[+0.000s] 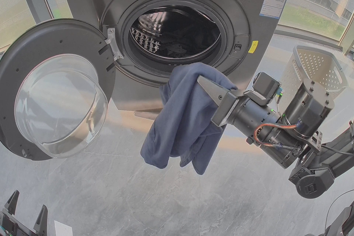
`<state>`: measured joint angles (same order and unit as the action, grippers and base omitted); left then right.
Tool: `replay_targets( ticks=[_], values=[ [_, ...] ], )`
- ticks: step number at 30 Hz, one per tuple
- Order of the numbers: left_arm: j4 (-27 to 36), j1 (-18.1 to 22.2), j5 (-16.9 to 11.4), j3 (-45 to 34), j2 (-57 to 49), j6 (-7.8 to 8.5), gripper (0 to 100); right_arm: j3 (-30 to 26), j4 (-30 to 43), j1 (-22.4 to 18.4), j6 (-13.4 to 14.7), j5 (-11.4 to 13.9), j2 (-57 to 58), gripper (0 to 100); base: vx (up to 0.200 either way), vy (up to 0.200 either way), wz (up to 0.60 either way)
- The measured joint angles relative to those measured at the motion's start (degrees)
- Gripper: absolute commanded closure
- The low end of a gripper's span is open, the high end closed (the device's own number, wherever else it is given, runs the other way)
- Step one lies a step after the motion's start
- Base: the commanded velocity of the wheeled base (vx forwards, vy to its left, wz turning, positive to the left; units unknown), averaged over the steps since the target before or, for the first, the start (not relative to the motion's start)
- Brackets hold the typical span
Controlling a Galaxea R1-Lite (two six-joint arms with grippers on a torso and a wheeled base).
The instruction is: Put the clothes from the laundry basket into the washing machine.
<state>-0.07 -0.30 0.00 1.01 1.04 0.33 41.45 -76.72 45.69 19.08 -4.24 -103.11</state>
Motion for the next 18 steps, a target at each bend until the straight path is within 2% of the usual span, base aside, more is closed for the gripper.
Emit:
replay_targets(
  ticks=[2, 5, 10, 13, 18],
  values=[
    [0.0, 0.1, 0.2, 0.0, 0.0, 0.46, 0, 1.9, 0.2, 0.0, 0.4, 0.0, -0.9, 100, 0.0, 0.0, 0.0],
    [0.0, 0.1, 0.3, 0.0, 0.0, 0.05, 0, 3.8, 1.0, 0.0, 0.5, 0.0, -1.8, 100, 0.0, 0.0, 0.0],
    [0.1, -0.2, -0.4, 0.0, 0.0, 0.4, 0, 5.3, 2.5, 0.0, 0.7, 0.0, -2.6, 100, 0.0, 0.0, 0.0],
    [-0.2, -0.1, -1.0, 0.0, 0.0, 1.5, 0, 5.6, 2.6, 0.0, 0.7, 0.0, -2.9, 100, 0.0, 0.0, 0.0],
    [-5.6, 0.1, -1.9, 2.0, 0.3, 0.9, 0, 6.6, 2.7, 0.0, 0.6, -0.1, -3.8, 100, 0.0, 0.0, 0.0]
  ],
)
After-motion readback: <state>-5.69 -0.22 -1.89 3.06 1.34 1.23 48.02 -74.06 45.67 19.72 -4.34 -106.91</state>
